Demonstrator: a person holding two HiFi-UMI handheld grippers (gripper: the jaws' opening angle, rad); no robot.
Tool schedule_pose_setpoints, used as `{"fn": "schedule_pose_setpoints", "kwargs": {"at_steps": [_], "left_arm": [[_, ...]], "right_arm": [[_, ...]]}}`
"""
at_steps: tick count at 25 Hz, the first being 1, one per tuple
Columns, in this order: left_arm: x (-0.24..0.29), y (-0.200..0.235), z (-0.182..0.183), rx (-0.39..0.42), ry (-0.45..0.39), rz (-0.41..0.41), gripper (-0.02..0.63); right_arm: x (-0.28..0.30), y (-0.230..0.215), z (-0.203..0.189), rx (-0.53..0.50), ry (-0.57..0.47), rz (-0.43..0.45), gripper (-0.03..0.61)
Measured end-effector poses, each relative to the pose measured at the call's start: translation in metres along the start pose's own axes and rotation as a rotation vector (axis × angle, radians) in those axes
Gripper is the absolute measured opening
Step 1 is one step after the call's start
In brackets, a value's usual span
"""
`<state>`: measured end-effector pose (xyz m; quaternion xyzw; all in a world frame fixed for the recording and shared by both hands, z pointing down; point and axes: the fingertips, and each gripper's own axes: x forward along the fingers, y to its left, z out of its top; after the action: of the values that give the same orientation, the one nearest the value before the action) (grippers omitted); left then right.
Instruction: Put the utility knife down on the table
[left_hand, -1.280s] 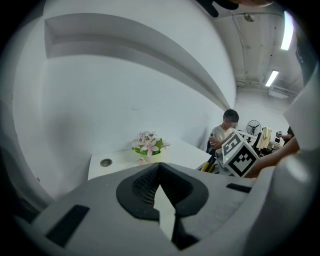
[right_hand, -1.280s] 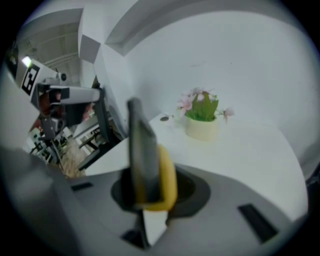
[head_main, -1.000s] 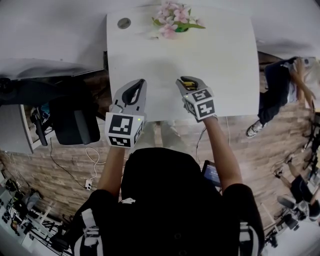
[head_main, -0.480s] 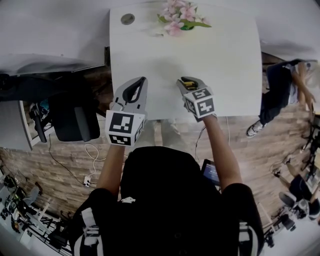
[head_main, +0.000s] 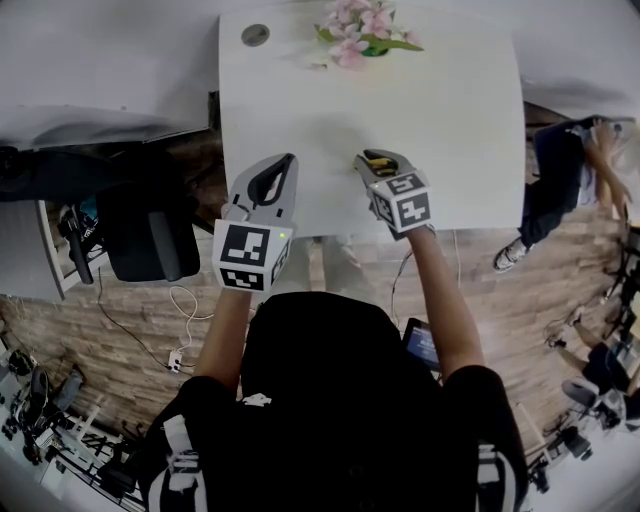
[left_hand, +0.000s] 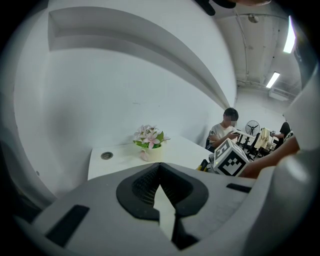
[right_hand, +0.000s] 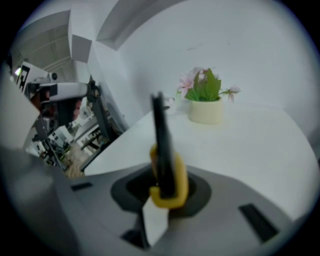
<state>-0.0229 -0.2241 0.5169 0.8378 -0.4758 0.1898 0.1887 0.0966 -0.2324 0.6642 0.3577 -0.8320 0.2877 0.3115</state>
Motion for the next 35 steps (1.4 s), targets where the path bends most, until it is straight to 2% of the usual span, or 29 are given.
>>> {"fn": "schedule_pose_setpoints", "kwargs": {"at_steps": [4,13,24,35], "left_arm": [[0.001,-0.002,-0.002,-0.003,0.003,0.000,0.020],[0.001,-0.006,-0.006,-0.001,0.013,-0.005,0.020],[0.003,-0.007,-0.010,-0.005,0.023,-0.005,0.020],[0.004,-0.007,-0.018,-0.010,0.036,-0.007,0.020]], "right_arm": [[0.001,-0.006,-0.004,0.001,0.001,-0.011,0.084],[0.006,-0.008,-0.020,0.045,0.037,0.011,0.166],[0.010,-0.013,-0.033,0.088,0.081,0.032,0.235],[0.013,-0.024,-0.037,0.105,0.070,-0.021,0.278]]}}
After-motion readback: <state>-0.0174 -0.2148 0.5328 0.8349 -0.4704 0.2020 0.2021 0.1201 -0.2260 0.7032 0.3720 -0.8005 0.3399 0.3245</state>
